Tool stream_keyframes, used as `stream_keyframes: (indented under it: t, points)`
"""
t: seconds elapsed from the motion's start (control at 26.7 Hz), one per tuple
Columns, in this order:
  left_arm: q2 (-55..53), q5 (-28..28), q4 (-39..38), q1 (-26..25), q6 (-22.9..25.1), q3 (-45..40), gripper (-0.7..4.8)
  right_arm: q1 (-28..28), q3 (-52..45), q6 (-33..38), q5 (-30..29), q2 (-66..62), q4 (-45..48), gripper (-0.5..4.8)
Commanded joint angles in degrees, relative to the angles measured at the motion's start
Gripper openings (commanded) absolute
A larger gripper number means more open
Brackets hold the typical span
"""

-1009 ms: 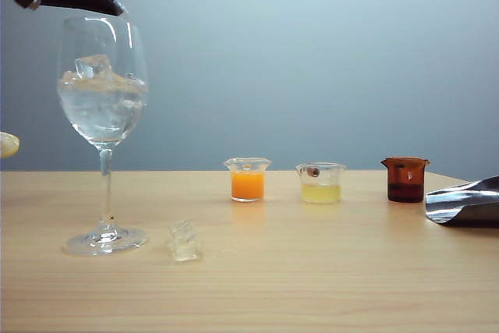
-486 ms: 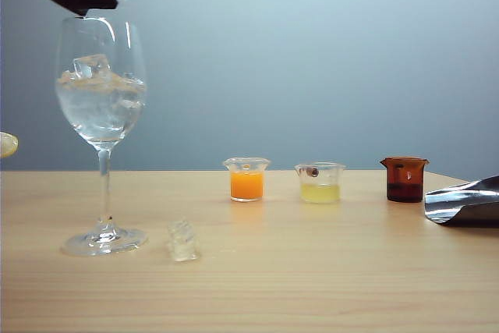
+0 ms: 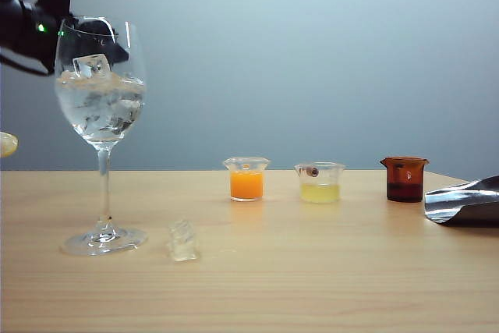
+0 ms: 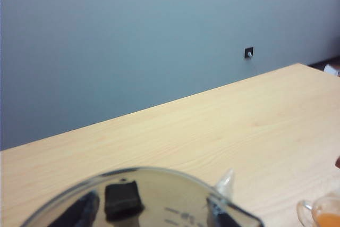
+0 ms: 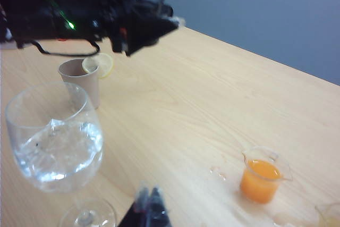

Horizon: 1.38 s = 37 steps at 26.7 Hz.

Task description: Pick up the first measuring cup from the left, pour the coconut rum inside into the goblet, and finally put the measuring cup back in its original place.

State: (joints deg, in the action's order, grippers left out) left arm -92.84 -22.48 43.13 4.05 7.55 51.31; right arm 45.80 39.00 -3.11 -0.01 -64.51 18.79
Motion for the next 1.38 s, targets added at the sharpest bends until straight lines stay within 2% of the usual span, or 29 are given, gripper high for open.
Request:
stream_keyframes:
  t: [0.04,0.45,0.82,1.12,1.38]
  points:
    - [-3.04,-0.26,5.22,0.07,-2.51,0.22,1.78,0.00,0.52,-0.20,-0.13,-0.44,2.82,-0.09]
    - [-13.44,0.00,7.26,3.26,-2.43,0.22,1.78,-1.16,0.52,-0.15,-0.11,-0.90,2.86,-0.09]
    - [-22.56,-0.02,13.27,3.30,-2.47,1.16,1.78,-1.20,0.50,-0.17,0.09,-0.96,2.47,-0.09]
    - [-29.31,0.81,13.42,4.37,-2.43,6.64,1.78,-1.51,0.48,-0.17,0.11,-2.38,2.43,-0.09]
    - [-30.88,0.68,11.67,5.20,-2.43,7.96,1.78,-1.57,0.48,-0.15,0.09,-2.45,2.45,-0.09]
